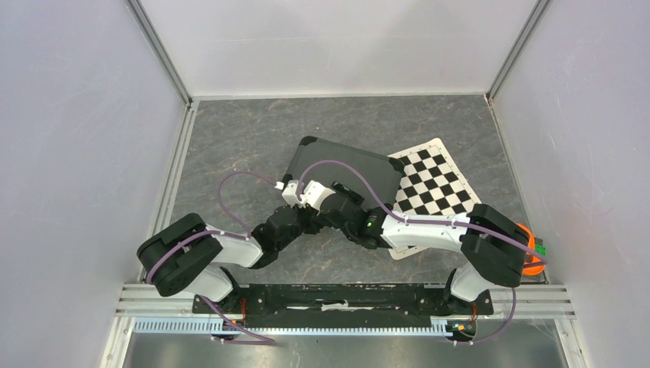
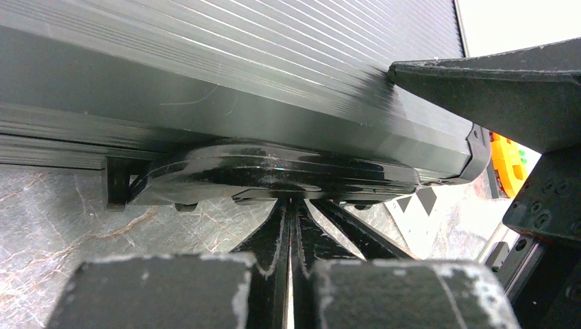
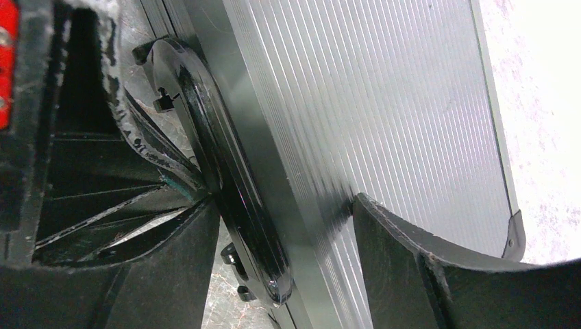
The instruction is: Pack up texas hold em set
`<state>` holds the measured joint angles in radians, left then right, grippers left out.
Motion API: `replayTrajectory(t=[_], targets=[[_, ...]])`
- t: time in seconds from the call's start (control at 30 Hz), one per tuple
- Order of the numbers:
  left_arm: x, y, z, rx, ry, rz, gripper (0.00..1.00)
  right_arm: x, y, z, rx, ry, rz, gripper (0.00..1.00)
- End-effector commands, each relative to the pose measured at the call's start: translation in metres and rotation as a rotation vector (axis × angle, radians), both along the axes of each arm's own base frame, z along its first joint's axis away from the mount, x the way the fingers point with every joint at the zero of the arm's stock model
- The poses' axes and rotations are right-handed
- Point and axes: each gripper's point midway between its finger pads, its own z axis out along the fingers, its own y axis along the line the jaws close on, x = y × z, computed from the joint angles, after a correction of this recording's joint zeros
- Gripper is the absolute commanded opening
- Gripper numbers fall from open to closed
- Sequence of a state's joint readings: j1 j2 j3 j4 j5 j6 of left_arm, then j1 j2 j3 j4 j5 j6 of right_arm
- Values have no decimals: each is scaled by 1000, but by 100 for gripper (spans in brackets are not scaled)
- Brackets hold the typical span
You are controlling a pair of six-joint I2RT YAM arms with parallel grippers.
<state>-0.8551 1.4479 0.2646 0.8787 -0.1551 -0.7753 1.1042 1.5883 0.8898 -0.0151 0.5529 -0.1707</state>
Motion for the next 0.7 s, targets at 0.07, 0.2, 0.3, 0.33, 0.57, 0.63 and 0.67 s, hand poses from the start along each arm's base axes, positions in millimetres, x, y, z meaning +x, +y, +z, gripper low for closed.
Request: replayTrajectory(t=[0.07, 0.2, 0.3, 0.33, 0.57, 0.63, 0.67], targets=[[5, 2, 13, 4, -64, 10, 2, -23, -59, -68, -241, 168, -82, 62], [3, 5, 12, 8, -60, 11, 2, -22, -60, -67, -241, 164, -87, 57], [0, 12, 7, 28, -41, 27, 2, -22, -60, -67, -239, 162, -87, 55], [-1, 16, 3, 43, -27, 36, 2, -22, -60, -67, -239, 161, -88, 55], [-8, 19, -9, 51, 17, 32, 2, -22, -58, -67, -236, 166, -83, 53], [-7, 16, -11, 48, 23, 29, 2, -23, -57, -67, -231, 168, -79, 53], [-7, 15, -13, 50, 29, 28, 2, -23, -58, -67, -233, 170, -79, 53]])
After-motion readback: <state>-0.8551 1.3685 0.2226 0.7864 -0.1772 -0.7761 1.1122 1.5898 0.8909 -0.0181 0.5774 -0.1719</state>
